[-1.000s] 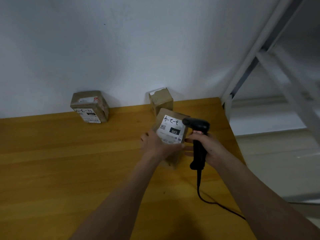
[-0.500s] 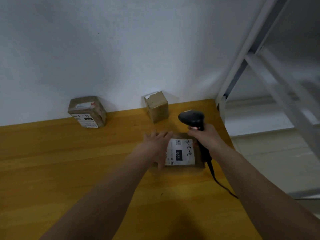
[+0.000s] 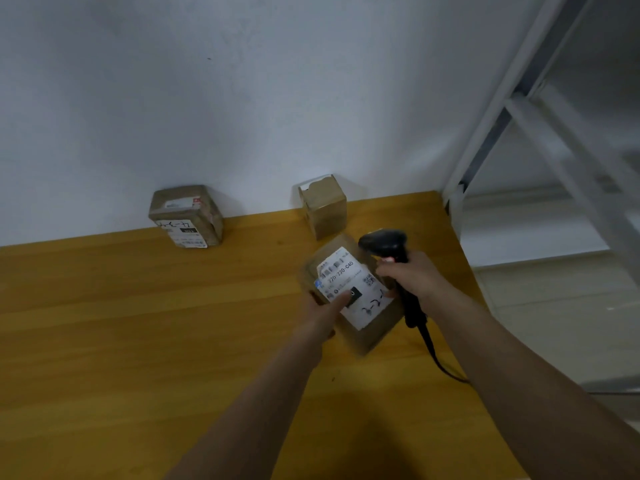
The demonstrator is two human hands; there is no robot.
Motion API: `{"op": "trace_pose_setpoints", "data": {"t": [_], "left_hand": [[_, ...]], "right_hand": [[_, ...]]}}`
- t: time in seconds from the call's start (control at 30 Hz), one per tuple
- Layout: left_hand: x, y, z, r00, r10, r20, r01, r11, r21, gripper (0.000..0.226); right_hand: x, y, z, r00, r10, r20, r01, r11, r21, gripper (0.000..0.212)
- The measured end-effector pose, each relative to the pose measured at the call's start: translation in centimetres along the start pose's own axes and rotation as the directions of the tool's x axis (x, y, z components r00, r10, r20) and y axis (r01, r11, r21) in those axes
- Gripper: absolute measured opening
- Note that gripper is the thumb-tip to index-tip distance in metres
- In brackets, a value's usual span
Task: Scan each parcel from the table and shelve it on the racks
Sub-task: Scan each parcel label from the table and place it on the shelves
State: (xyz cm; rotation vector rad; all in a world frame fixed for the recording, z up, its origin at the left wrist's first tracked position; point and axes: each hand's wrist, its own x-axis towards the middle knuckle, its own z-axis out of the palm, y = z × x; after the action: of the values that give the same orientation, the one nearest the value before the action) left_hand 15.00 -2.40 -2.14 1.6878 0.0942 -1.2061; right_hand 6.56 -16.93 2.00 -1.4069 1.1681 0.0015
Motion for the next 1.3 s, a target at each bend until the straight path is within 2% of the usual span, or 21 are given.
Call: {"op": "trace_pose_setpoints", "data": {"t": [0.07, 0.17, 0.23, 0.3, 0.47, 0.77, 0.93, 1.07, 1.3], "left_hand": [[0.8, 1.0, -0.6, 0.996, 0.079, -0.029, -0.079, 0.997, 0.026, 0.04], [1.3, 1.4, -2.0, 0.99, 0.142, 0.004, -0.14, 0.97, 0.198, 0.074], [1.1, 1.3, -2.9, 0.999, 0.028, 0.047, -0.039, 0.968, 0.248, 0.095], [1.0, 1.1, -3.5, 0.994, -0.09, 0.067, 0.068, 0.957, 0.283, 0.104], [0.9, 1.0, -3.6, 0.99, -0.123, 0.071, 0.095, 0.944, 0.317, 0.113], [0.8, -1.2, -3.1, 0.998, 0.017, 0.057, -0.036, 0.93, 0.367, 0.114], [0.0, -2.3, -2.8, 0.999, 0.014, 0.039, -0.026, 0.942, 0.335, 0.134], [-0.6, -3.1, -2.7, 0.999, 0.033, 0.019, -0.037, 0.955, 0.294, 0.135], [-1.8, -4.2, -2.0, 0.997, 0.076, -0.017, -0.071, 0.973, 0.222, 0.13]], "right_hand": [[-0.4, 0.6, 0.4, 0.999, 0.016, 0.041, -0.016, 1.0, -0.003, 0.014], [-1.1, 1.3, 1.1, 0.995, 0.013, 0.095, -0.012, 1.0, -0.006, 0.013], [-1.5, 1.1, 1.2, 0.996, -0.019, 0.091, 0.023, 0.999, -0.038, 0.01], [-2.0, 0.3, 0.9, 0.996, -0.082, 0.04, 0.085, 0.993, -0.085, 0.01], [-4.7, -1.4, 0.5, 0.98, -0.195, 0.031, 0.197, 0.975, -0.103, 0.006], [-9.0, 1.3, 2.0, 0.984, -0.156, 0.089, 0.159, 0.987, -0.023, 0.003], [-10.5, 2.2, 2.5, 0.982, -0.172, 0.08, 0.175, 0.984, -0.04, 0.005], [-11.6, 2.6, 2.2, 0.979, -0.184, 0.082, 0.186, 0.982, -0.014, 0.002], [-13.6, 4.5, 0.7, 0.967, -0.221, 0.124, 0.218, 0.975, 0.035, 0.009]]}}
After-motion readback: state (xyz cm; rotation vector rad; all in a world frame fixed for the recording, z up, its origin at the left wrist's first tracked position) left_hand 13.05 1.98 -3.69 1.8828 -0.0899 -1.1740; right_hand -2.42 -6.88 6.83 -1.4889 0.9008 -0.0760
